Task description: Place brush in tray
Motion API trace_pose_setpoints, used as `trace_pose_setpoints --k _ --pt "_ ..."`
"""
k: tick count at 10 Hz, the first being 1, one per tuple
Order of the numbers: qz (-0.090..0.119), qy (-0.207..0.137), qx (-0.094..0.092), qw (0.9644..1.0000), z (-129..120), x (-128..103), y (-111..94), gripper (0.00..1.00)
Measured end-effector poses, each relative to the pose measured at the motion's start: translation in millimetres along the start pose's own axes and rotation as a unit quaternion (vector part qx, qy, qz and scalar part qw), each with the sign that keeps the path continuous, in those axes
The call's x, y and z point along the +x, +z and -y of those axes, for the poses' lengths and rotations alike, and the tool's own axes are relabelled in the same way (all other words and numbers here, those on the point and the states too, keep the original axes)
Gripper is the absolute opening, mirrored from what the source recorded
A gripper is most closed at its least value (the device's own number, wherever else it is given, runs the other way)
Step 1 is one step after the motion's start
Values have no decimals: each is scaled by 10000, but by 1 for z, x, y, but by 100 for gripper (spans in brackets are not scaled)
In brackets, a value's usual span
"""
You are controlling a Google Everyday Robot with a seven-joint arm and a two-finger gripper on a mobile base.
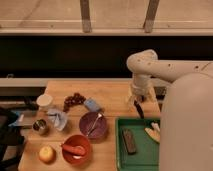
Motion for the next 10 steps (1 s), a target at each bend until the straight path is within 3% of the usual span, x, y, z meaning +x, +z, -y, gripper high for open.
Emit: trace_pose_setpoints --k 5,10 --pt "-6 47 -51 10000 2 -1 2 80" --pt "45 127 -445 9989 42 -19 56 80"
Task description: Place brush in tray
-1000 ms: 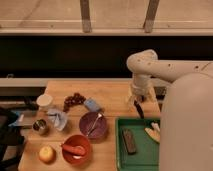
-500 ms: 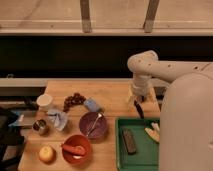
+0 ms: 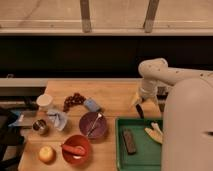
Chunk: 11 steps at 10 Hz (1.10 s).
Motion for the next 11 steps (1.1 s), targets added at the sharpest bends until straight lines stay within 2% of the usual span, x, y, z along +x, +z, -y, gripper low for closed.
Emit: trace_pose_setpoints --k 2,8,11 --pt "92 -147 -22 9998 9 -5 5 80" --pt "74 -164 -7 9998 5 -6 8 80" --pt "-29 -183 -166 9997 -6 -18 37 80"
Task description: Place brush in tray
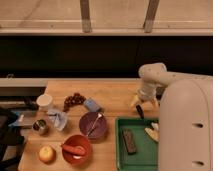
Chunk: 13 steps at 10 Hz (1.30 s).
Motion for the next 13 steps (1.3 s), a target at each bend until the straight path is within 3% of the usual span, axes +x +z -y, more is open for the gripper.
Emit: trace_pose_setpoints --k 2,6,8,13 --pt "-19 -35 -167 9999 -7 -13 14 80" --pt "44 -160 -291 9994 -21 -38 30 79" --pt "36 -157 -275 9995 -19 -40 35 61" --pt "82 -124 -95 9998 -13 -39 23 11"
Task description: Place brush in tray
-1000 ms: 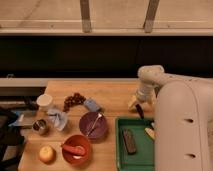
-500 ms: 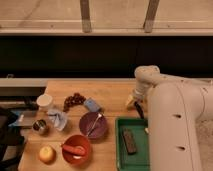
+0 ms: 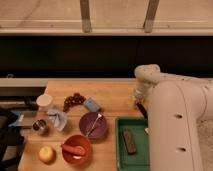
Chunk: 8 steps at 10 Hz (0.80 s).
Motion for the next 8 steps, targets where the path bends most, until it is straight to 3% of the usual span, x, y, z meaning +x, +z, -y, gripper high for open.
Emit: trace_pose_setpoints --k 2,5,8 --pt "-7 -17 53 10000 0 0 -5 0" --pt "-5 -79 207 9998 -6 -1 -23 0" --pt "73 -78 283 9995 -8 12 -57 0"
